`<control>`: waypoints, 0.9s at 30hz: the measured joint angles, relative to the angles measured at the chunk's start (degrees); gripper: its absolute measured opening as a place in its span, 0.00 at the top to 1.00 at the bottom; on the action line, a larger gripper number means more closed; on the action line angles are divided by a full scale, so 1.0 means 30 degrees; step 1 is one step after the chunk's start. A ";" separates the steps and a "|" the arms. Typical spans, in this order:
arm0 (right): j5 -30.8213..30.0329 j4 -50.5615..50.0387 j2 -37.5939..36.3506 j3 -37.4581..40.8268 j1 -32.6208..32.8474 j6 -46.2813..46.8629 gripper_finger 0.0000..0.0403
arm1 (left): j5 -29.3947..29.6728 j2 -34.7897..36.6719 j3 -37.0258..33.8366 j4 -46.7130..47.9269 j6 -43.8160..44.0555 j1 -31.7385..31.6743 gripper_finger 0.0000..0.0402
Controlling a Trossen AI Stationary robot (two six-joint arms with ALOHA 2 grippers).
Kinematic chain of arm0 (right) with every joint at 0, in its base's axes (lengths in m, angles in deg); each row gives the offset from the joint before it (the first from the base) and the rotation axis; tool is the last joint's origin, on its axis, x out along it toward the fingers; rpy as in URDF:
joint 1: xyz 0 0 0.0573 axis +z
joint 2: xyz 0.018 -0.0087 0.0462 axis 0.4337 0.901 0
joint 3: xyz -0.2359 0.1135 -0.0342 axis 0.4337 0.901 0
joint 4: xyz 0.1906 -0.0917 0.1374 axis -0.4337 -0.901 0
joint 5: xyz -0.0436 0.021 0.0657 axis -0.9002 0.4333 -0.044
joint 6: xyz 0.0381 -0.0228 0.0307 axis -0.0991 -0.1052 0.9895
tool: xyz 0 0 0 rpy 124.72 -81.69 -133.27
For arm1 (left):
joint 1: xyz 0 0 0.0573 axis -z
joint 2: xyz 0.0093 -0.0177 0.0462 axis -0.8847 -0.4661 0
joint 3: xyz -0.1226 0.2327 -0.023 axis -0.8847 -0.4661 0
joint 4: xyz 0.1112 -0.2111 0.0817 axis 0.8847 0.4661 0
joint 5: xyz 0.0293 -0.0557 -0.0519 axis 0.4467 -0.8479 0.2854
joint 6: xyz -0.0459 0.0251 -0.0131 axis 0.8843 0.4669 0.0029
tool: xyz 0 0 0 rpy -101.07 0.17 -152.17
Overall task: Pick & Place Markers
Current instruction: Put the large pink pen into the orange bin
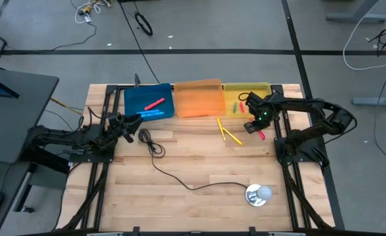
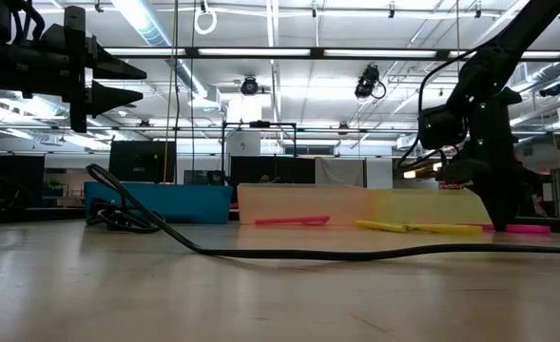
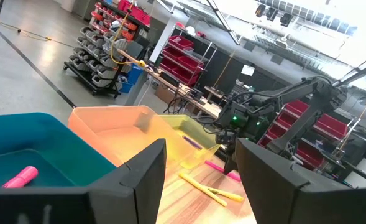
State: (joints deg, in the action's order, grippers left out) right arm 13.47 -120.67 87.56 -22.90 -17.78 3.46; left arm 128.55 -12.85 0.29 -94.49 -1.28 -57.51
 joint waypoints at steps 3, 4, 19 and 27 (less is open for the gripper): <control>0.0034 0.0000 -0.0007 -0.0004 0.0000 0.0001 0.97 | 0.0000 0.0000 0.0004 0.0000 0.0000 0.0004 0.50; 0.0034 0.0000 -0.0007 -0.0004 0.0000 0.0004 0.97 | -0.0003 0.0002 -0.0003 0.0000 -0.0006 0.0007 0.50; 0.0291 -0.3202 -0.0603 -0.1669 0.0214 0.1109 0.97 | -0.0002 -0.0001 -0.0003 -0.0003 -0.0007 0.0000 0.50; 0.0369 -0.6762 -0.0788 -0.3578 0.1046 0.1010 0.97 | 0.0000 0.0000 -0.0003 -0.0004 0.0000 0.0001 0.50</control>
State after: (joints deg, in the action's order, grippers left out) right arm 14.58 -140.96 85.19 -33.63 -14.64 6.48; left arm 128.55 -12.84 0.28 -94.50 -1.28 -57.50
